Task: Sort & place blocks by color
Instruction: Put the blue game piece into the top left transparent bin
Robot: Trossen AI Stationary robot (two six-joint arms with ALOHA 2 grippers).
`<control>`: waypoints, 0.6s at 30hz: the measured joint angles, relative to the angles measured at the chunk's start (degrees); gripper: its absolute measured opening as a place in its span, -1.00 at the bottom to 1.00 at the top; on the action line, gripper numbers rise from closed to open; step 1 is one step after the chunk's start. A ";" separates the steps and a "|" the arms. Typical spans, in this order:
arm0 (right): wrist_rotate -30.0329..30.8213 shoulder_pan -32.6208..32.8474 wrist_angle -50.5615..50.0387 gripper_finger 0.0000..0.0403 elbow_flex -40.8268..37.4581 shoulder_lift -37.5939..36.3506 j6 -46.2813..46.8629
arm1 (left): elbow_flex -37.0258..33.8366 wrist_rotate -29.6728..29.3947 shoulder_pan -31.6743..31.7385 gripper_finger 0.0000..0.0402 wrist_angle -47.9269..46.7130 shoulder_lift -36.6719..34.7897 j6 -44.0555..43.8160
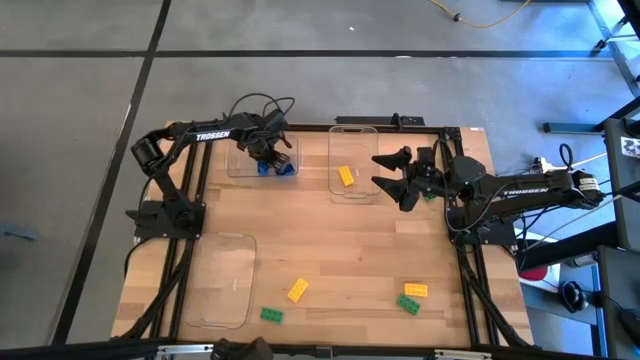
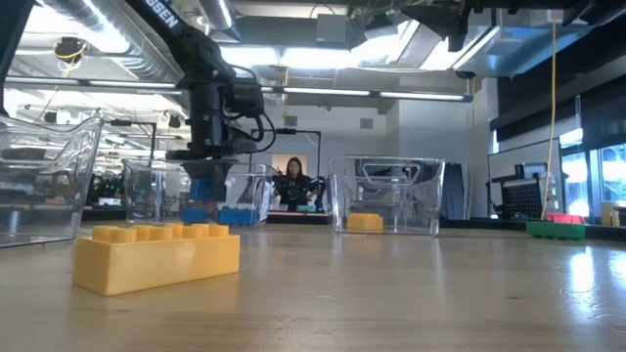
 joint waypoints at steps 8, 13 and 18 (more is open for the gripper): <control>-0.04 0.00 0.00 0.88 0.00 0.00 0.00 | 0.00 0.59 0.63 -0.44 -0.36 0.00 0.41; -0.04 0.01 0.00 0.88 0.00 0.00 0.00 | 0.00 0.48 1.19 -0.44 -0.60 0.00 2.03; -0.07 0.00 0.00 0.88 0.00 0.00 0.00 | 0.00 -0.80 0.96 -0.44 -0.58 0.00 6.19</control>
